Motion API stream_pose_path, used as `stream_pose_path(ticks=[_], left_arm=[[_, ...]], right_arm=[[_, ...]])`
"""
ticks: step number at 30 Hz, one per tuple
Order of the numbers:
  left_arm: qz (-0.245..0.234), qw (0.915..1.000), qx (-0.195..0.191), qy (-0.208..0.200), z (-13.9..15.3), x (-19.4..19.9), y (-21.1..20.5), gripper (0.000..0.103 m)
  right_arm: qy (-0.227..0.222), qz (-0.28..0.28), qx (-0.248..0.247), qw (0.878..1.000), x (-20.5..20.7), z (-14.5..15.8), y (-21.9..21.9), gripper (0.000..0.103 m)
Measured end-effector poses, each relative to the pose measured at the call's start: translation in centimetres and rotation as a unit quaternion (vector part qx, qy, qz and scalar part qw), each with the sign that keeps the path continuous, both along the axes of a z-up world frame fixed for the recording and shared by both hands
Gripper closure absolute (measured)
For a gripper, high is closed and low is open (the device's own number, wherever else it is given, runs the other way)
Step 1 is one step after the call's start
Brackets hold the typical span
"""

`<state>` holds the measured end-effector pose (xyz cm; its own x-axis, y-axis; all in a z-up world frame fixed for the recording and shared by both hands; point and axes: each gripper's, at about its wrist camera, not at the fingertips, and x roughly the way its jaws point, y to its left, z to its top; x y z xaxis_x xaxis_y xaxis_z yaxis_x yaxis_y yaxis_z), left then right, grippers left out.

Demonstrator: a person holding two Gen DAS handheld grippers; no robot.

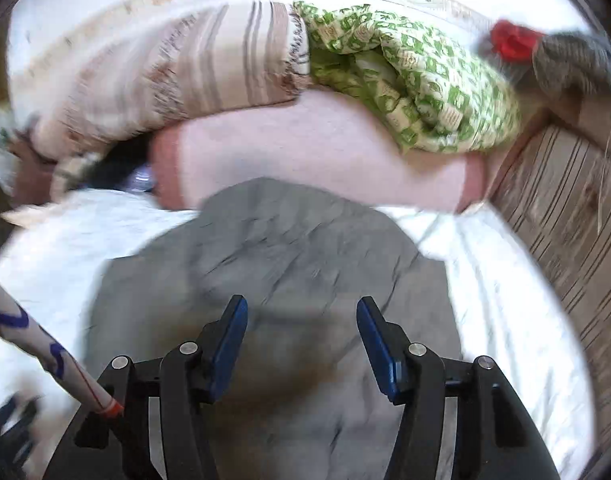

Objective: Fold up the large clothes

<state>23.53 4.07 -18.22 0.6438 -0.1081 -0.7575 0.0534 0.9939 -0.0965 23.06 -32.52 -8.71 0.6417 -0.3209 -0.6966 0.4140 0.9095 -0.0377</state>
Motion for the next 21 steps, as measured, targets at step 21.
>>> stream_pose_path(ticks=[21], left_arm=[[0.004, 0.9962, 0.034, -0.081, 1.8, -7.9, -2.7, 0.036]], right_arm=[[-0.025, 0.056, 0.100, 0.993, -21.0, -2.7, 2.6, 0.044]])
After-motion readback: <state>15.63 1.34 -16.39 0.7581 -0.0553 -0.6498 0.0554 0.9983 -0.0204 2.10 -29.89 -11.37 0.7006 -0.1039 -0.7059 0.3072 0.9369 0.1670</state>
